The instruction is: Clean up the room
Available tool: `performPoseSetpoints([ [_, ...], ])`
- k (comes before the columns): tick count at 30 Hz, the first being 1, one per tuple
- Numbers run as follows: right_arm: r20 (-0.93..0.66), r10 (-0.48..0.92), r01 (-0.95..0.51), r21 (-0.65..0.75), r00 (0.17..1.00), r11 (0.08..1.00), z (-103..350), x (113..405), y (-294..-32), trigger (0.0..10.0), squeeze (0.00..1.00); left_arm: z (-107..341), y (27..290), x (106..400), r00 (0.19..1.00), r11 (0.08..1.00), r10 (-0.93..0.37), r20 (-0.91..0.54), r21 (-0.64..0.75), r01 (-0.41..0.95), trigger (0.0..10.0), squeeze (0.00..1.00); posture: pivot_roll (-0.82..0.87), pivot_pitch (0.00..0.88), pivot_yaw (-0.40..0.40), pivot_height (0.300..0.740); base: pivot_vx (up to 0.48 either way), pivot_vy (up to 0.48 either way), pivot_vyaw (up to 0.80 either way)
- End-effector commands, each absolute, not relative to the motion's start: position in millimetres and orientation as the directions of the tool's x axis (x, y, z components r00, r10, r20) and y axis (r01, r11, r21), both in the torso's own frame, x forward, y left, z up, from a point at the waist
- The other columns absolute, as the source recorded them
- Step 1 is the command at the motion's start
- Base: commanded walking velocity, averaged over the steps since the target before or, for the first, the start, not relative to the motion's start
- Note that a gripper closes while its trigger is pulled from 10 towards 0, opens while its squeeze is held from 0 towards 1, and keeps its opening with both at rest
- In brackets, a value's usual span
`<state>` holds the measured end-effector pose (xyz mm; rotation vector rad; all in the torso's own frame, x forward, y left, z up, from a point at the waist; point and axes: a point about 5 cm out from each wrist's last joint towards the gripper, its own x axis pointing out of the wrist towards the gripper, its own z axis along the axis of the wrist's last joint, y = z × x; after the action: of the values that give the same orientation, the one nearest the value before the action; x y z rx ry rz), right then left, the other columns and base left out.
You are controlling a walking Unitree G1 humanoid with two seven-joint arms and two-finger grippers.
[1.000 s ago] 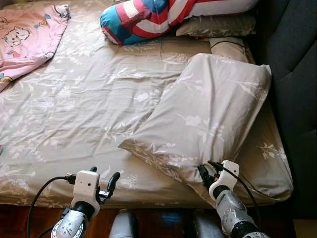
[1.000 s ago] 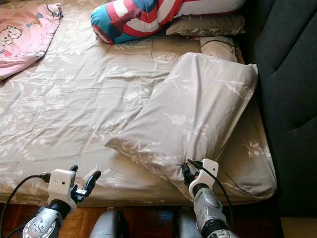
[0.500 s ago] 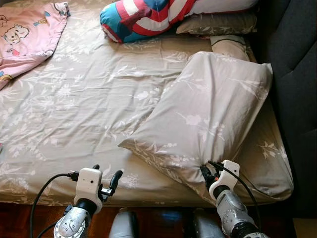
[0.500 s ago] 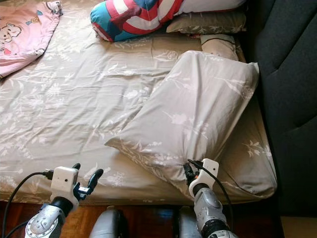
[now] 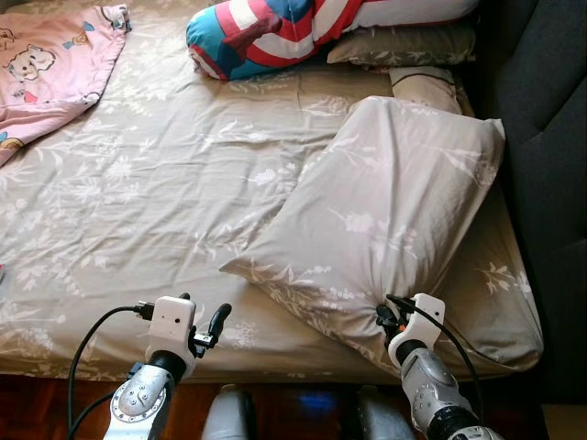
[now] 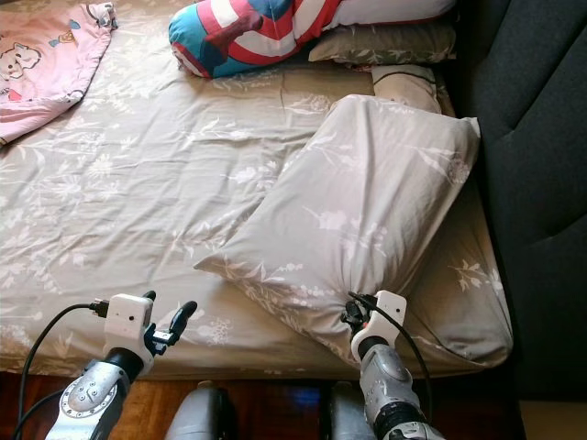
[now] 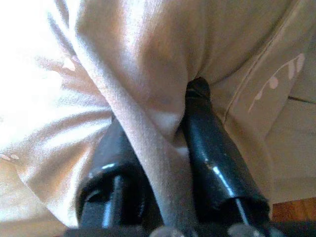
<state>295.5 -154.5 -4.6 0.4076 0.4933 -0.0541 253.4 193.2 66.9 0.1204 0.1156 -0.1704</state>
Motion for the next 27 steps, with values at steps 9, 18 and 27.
performPoseSetpoints([
  [9,-0.538,-0.162,0.298,0.177,0.827,0.938,-13.4,282.9,-193.4,0.0,0.00,54.6,196.4,262.8,0.979,0.983,-0.142,-0.149,0.098,0.157,10.0,0.00,0.02,0.172,0.047,0.666,0.000,0.000,0.00],
  [18,-0.328,-0.640,0.630,-0.153,0.695,0.762,35.8,285.0,-298.9,0.0,0.00,51.5,200.6,268.1,0.981,0.983,-0.130,-0.142,0.108,0.146,10.0,0.00,-0.01,0.155,0.047,0.666,0.000,0.000,0.00],
  [27,-0.121,-0.797,0.766,-0.225,0.591,0.602,86.2,292.9,-340.1,0.0,0.00,49.9,201.1,269.5,0.982,0.983,-0.132,-0.137,0.107,0.147,10.0,0.00,-0.01,0.149,0.050,0.666,0.000,0.000,0.00],
])
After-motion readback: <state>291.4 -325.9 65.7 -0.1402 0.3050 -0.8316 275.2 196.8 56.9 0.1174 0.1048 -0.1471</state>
